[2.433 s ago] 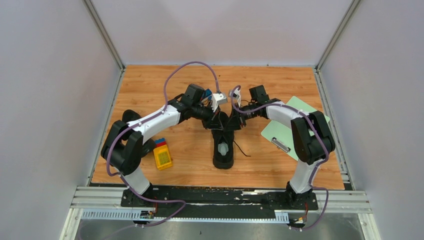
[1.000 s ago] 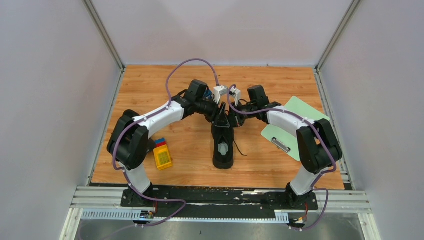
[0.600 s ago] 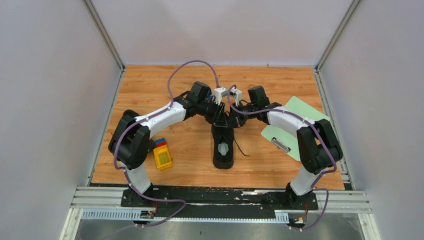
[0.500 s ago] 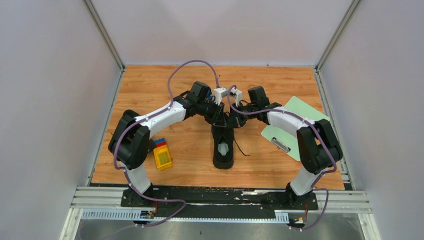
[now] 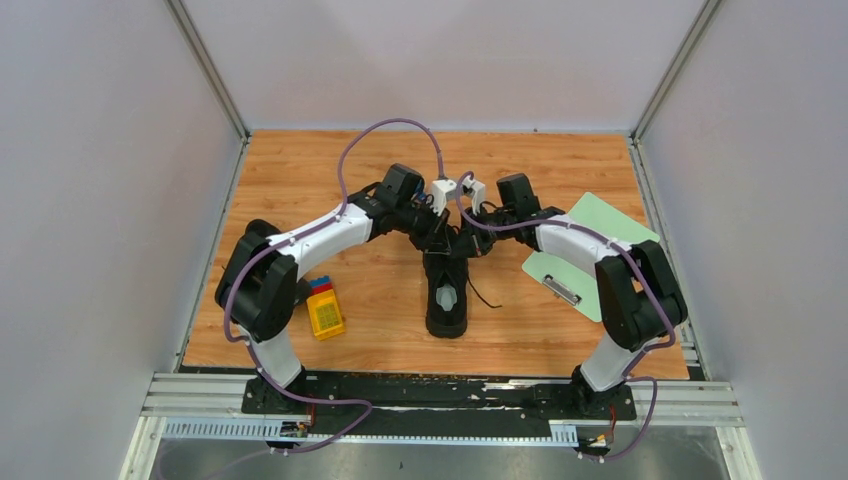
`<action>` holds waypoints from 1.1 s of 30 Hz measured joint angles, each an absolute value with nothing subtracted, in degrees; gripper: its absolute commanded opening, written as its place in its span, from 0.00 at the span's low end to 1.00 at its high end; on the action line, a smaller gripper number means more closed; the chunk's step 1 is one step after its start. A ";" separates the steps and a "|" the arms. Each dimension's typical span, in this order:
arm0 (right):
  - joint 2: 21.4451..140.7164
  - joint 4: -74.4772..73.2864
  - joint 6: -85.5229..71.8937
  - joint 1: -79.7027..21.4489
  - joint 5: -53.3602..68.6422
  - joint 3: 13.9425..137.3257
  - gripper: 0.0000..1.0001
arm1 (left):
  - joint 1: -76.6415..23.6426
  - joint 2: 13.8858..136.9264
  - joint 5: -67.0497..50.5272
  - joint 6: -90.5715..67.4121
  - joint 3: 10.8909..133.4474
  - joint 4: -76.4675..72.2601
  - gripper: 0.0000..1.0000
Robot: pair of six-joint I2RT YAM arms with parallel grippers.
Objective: Tie the shoes
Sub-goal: Cross the shoelace with the shoelace.
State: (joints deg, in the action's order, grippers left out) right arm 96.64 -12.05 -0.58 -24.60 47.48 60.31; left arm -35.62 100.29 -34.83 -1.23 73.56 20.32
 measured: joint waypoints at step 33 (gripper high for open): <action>95.02 -11.60 0.78 -22.41 57.43 59.07 0.00 | -36.93 99.39 -32.40 10.55 75.37 26.00 0.00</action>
State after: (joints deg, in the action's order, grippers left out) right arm 95.02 -11.60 0.78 -22.41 57.43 59.07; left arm -36.93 99.39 -32.40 10.55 75.37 26.00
